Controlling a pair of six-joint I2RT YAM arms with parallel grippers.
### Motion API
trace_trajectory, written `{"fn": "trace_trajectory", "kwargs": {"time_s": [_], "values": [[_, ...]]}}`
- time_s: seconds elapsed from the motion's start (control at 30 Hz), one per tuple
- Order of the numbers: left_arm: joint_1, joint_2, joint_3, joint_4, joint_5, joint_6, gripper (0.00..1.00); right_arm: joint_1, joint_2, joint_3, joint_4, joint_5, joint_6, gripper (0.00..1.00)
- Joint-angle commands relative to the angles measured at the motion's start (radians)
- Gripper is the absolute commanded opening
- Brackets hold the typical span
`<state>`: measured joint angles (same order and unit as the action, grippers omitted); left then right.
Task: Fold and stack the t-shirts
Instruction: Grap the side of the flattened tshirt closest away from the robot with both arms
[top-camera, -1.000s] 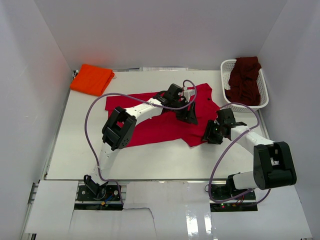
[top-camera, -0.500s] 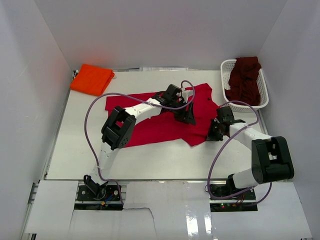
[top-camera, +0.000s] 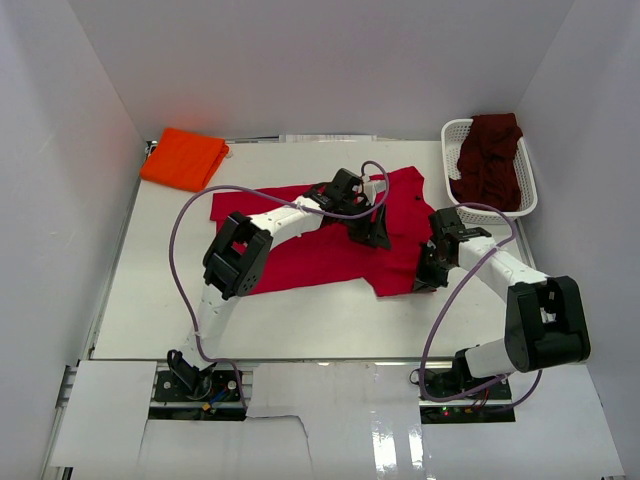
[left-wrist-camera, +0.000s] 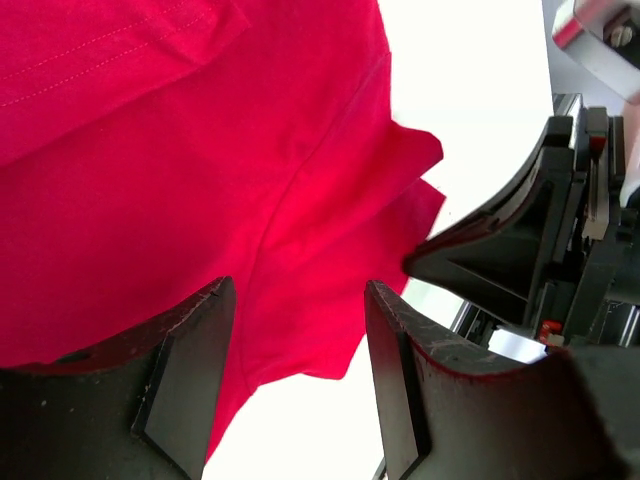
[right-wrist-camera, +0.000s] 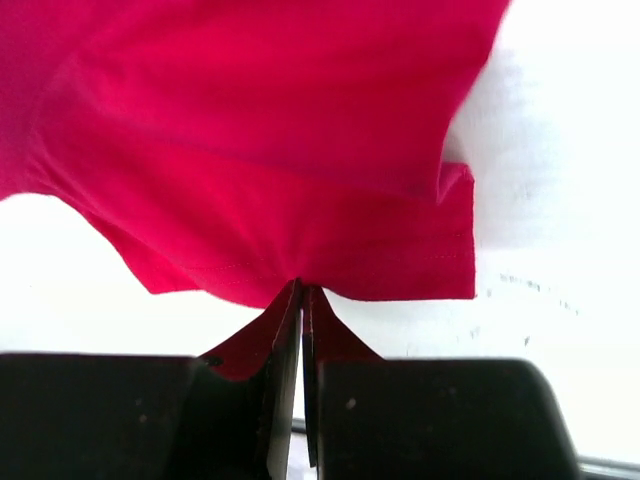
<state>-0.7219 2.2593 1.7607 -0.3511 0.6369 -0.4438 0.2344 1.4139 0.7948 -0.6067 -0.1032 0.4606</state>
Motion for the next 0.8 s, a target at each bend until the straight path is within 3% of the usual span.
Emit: {"fn": "trace_trajectory", "kwargs": {"time_s": [0.0,0.03,0.1,0.3,0.47,0.57,0.77], "values": [[0.003,-0.009,0.023,0.001,0.017,0.005,0.65,0.014,0.005,0.040,-0.139,0.037,0.047,0.08],[0.003,-0.010,0.023,0.001,0.014,0.007,0.65,0.014,0.005,0.040,-0.145,0.040,0.052,0.09],[0.003,-0.010,0.019,0.001,0.014,0.007,0.65,0.014,0.007,0.038,-0.154,0.016,0.049,0.21],[0.006,-0.012,0.011,0.000,0.010,0.007,0.65,0.016,-0.016,-0.009,-0.130,-0.047,0.058,0.30],[0.004,-0.020,-0.001,0.001,0.009,0.007,0.65,0.016,-0.084,0.006,-0.154,0.081,0.053,0.37],[0.007,-0.038,-0.018,-0.003,-0.005,0.010,0.65,0.014,-0.138,0.009,-0.142,0.153,0.046,0.55],[0.096,-0.116,-0.105,0.017,-0.037,-0.073,0.64,-0.024,-0.132,-0.022,-0.093,0.168,0.038,0.55]]}}
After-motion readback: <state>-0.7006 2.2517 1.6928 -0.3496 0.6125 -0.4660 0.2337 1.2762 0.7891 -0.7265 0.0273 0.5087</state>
